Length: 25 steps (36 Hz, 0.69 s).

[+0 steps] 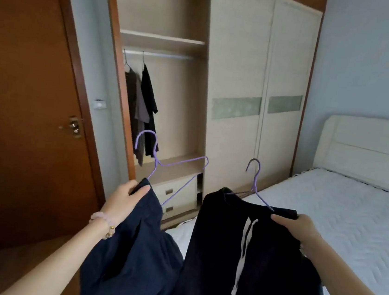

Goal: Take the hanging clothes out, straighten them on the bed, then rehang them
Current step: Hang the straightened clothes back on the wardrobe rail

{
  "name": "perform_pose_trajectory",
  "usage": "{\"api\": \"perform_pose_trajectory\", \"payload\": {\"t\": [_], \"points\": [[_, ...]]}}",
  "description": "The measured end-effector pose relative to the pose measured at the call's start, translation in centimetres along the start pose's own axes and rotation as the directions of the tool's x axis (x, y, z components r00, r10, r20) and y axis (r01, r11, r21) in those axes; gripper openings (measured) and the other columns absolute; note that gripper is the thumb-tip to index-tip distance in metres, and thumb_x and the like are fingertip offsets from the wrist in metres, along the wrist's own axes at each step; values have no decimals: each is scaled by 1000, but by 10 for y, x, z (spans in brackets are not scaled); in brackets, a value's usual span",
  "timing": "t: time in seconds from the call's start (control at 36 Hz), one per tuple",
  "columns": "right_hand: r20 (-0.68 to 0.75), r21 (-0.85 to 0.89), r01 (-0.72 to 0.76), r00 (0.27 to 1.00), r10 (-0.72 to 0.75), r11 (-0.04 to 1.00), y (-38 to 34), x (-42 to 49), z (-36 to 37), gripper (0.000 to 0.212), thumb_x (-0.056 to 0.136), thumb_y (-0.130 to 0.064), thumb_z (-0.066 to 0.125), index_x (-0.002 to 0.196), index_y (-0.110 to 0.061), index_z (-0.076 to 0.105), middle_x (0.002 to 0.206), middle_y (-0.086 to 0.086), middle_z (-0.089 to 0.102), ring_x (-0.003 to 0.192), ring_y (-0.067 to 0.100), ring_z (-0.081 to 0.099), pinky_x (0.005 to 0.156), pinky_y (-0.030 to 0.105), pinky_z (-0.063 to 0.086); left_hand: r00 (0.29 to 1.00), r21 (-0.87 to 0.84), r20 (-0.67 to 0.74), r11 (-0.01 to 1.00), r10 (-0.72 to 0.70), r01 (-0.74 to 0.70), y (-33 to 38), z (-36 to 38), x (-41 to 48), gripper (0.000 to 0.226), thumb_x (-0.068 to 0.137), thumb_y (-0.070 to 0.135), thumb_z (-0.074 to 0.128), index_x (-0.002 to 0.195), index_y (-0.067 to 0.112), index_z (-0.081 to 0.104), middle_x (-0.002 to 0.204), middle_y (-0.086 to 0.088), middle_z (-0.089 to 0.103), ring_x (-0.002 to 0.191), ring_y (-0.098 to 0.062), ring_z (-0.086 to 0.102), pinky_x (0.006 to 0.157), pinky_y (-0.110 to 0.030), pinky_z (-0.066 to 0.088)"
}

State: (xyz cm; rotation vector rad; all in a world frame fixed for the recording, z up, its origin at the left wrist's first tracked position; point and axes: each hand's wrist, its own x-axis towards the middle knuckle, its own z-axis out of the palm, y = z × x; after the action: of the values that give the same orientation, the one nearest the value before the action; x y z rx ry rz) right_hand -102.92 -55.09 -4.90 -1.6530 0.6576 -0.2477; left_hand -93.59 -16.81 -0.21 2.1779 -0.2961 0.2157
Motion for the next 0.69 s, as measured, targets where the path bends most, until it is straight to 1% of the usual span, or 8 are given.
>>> {"api": "perform_pose_trajectory", "payload": {"t": [0.08,0.14,0.25,0.33,0.47,0.56,0.64,0.69], "points": [[32,51,12,999,-14,999,-23,-5,35,25,82,-10,74,102,4,65,75,13,65,65,23,62,33,13,44,998,-5,-66,1000,-17,17,-17,-30,7,45,93,43,49,81,0,52,66,-13,47,63,-18,43,59,-30,29],[46,85,28,998,-32,996,-40,-8,57,20,84,-7,72,98,3,63,73,12,63,63,23,59,30,12,42,994,-5,-107,1000,-28,27,-26,-49,13,43,94,43,48,83,2,55,66,-13,49,63,-19,44,59,-30,30],[79,110,51,995,-59,993,-76,3,110,12,84,-4,70,80,3,61,70,9,60,61,21,55,27,10,38,977,-2,-208,999,-48,48,-52,-91,33,30,96,37,47,68,25,47,71,6,47,61,-7,40,58,-23,29],[87,85,76,993,-83,994,-94,26,151,22,81,-6,75,95,9,65,71,9,61,61,21,57,29,12,42,965,16,-248,996,-81,87,-81,-123,54,30,95,39,46,81,14,54,82,-3,50,76,-14,45,69,-29,34],[145,73,71,986,-81,995,-118,78,219,24,82,-8,74,100,5,64,73,9,61,63,21,56,35,17,47,942,57,-306,985,-137,161,-127,-161,95,39,96,33,47,88,-4,57,88,-27,60,76,-17,48,68,-32,35],[154,68,91,983,-101,994,-130,119,261,25,82,-7,74,100,8,65,70,10,62,60,22,58,28,12,41,937,106,-319,977,-140,182,-153,-173,126,27,97,30,47,85,8,57,87,-15,57,76,-14,46,60,-22,30],[175,69,90,979,-101,994,-144,161,302,13,84,-3,71,90,6,64,57,8,63,43,22,61,25,12,36,945,150,-301,973,-125,177,-177,-183,166,19,97,30,47,85,18,55,87,-3,55,75,-12,45,60,-17,30],[184,69,67,980,-79,995,-155,188,327,15,84,-3,70,91,8,62,64,9,60,49,23,58,27,14,39,947,182,-296,966,-122,181,-188,-191,194,23,97,30,48,75,25,53,80,0,55,69,-10,47,61,-18,31]]}}
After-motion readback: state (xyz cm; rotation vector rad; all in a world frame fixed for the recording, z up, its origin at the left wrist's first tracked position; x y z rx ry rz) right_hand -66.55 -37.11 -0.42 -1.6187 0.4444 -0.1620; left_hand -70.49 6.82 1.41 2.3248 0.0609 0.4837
